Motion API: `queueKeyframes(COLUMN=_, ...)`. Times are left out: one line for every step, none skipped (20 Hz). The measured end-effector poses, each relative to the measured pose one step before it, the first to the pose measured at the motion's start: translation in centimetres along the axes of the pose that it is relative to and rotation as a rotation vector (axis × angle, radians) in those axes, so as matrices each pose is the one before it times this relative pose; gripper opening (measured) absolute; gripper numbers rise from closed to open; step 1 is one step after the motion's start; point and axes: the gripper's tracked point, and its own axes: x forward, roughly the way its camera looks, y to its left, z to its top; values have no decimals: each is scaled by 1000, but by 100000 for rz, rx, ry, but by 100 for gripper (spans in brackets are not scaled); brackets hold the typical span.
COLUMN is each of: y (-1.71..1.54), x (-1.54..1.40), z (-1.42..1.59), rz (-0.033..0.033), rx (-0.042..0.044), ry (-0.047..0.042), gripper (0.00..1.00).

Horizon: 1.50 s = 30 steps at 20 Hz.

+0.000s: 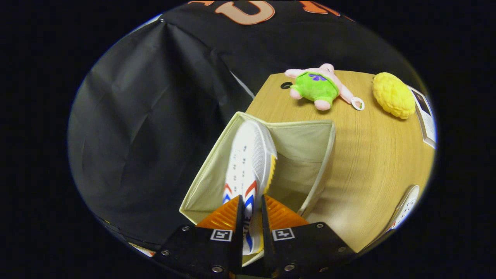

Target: Open the storage box then place both shoes into the box .Put the left shoe in first, then the right shoe, with the right side of both shoes facing outward in a uniform manner.

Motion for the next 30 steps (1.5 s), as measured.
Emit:
queueKeyframes(y=341, x=-275, z=1301, rz=2951, rx=575, ry=-3841, gripper=25)
queueKeyframes(y=-184, x=-298, z=971, rz=1036, rx=650, ry=-3535, gripper=36)
queueKeyframes(y=-743, x=-287, z=606, rz=-534, rx=840, ry=-1597, gripper=44)
queueKeyframes(y=-927, x=-363, z=301, rz=-1374, rx=755, ry=-893, gripper=51)
queueKeyframes(y=-959, x=-507, z=90, rz=-1201, rx=170, ry=-500, gripper=55)
queueKeyframes(y=-610, x=-946, z=223, rz=-1660, rx=109, ry=-1135, gripper=60)
queueKeyframes(y=-880, x=-820, z=298, rz=-720, rx=357, ry=-1441, gripper=66)
queueKeyframes(y=-957, x=-784, z=227, rz=-1074, rx=1137, ry=-2031, gripper=74)
queueKeyframes(y=-977, x=-1045, z=341, rz=-964, rx=1054, ry=-2131, gripper=79)
queueKeyframes(y=-993, x=-797, z=234, rz=-1248, rx=1420, ry=-2183, gripper=85)
queueKeyframes(y=-1104, x=-1007, z=205, rz=-1549, rx=1571, ry=-1974, gripper=87)
queueKeyframes(y=-1327, x=-946, z=216, rz=-1778, rx=1447, ry=-1984, gripper=90)
queueKeyframes(y=-1729, x=-762, z=18, rz=-2778, rx=1099, ry=-1252, gripper=91)
queueKeyframes(y=-2237, x=-633, z=-452, rz=-4268, rx=1150, ry=-355, gripper=92)
queueKeyframes(y=-2459, x=-608, z=-564, rz=-4132, rx=1039, ry=-123, gripper=93)
queueKeyframes(y=-2183, x=-654, z=-564, rz=-3776, rx=1323, ry=-254, gripper=94)
queueKeyframes(y=-2387, x=-805, z=-275, rz=-3350, rx=1778, ry=-341, gripper=95)
queueKeyframes(y=-2186, x=-539, z=-524, rz=-3202, rx=1536, ry=-95, gripper=95)
queueKeyframes(y=-2081, x=-409, z=-518, rz=-3442, rx=1257, ry=-207, gripper=95)
queueKeyframes(y=-2175, x=-121, z=-512, rz=-3570, rx=593, ry=19, gripper=95)
queueKeyframes(y=-2162, x=-7, z=-661, rz=-3931, rx=585, ry=477, gripper=95)
queueKeyframes(y=-2120, x=-78, z=-798, rz=-3686, rx=412, ry=1445, gripper=95)
queueKeyframes(y=-2187, x=173, z=-881, rz=-2501, rx=559, ry=1064, gripper=95)
queueKeyframes(y=-1847, x=381, z=-636, rz=-1762, rx=411, ry=379, gripper=95)
queueKeyframes(y=-1794, x=20, z=-1111, rz=-1906, rx=130, ry=722, gripper=95)
queueKeyframes(y=-1582, x=-68, z=-978, rz=-1564, rx=56, ry=819, gripper=95)
queueKeyframes(y=-733, x=-369, z=-1018, rz=-1559, rx=91, ry=540, gripper=95)
queueKeyframes(y=-900, x=173, z=-954, rz=-1512, rx=-142, ry=1085, gripper=95)
queueKeyframes(y=-963, x=415, z=-983, rz=-2053, rx=-468, ry=1674, gripper=95)
queueKeyframes(y=-479, x=535, z=-1036, rz=-463, rx=-77, ry=2382, gripper=95)
